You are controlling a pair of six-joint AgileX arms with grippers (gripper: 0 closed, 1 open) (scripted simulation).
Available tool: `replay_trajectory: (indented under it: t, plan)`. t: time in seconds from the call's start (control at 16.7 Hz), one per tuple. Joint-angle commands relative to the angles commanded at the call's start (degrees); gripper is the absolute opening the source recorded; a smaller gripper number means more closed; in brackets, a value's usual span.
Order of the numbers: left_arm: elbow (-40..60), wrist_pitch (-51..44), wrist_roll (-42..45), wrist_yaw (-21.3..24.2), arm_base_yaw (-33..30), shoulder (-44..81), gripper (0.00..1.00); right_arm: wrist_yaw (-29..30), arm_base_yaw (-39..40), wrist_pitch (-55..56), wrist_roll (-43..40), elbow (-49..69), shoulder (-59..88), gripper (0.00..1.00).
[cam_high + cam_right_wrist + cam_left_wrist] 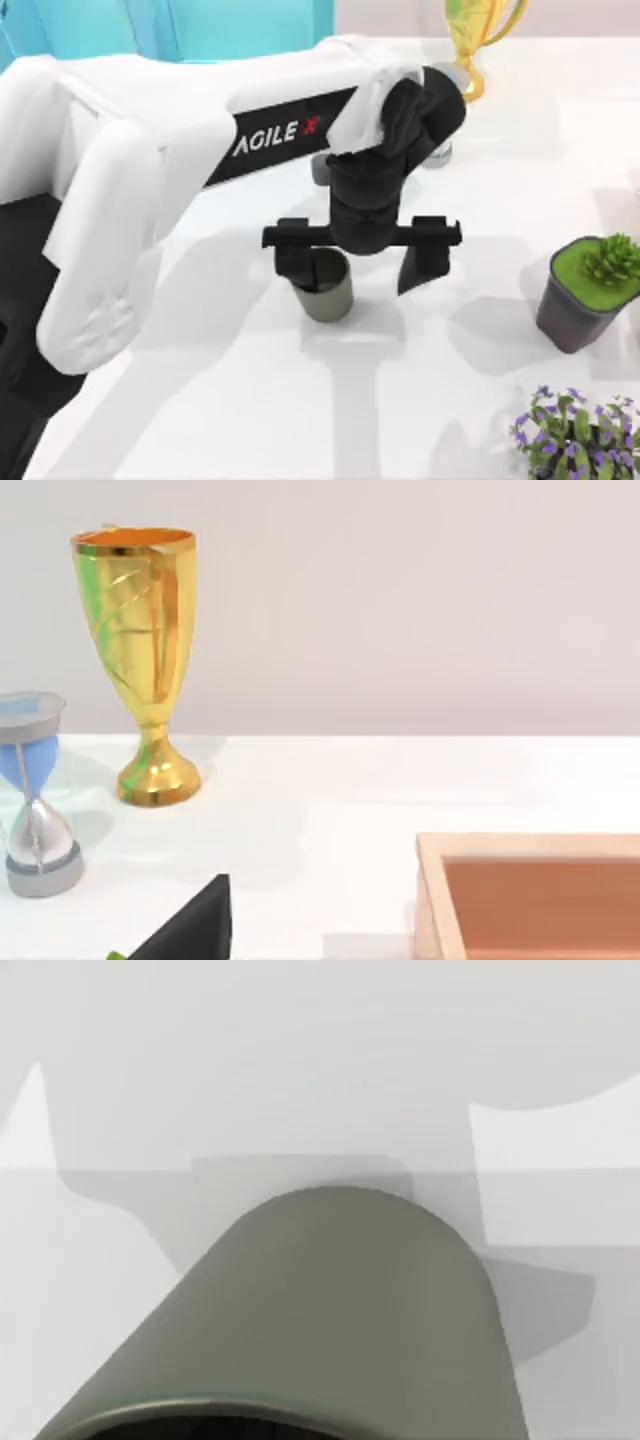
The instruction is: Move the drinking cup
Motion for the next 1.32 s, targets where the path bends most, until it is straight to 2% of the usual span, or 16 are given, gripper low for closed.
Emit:
replay_trajectory:
  t: [0.54,1.14,1.32]
  plan:
    - [0.00,0.00,0.00,0.00,0.00,0.00,0.02,0.00,0.00,0.00,0.00,0.00,0.00,1.00]
    - [-0.06,-0.01,0.17,0.01,0.16,-0.12,0.00,0.00,0.00,0.00,0.00,0.00,0.00,1.00]
    - [-2.97,0.20,3.93,0.28,3.97,-3.33,0.00,0.00,0.00,0.00,0.00,0.00,0.00,1.00]
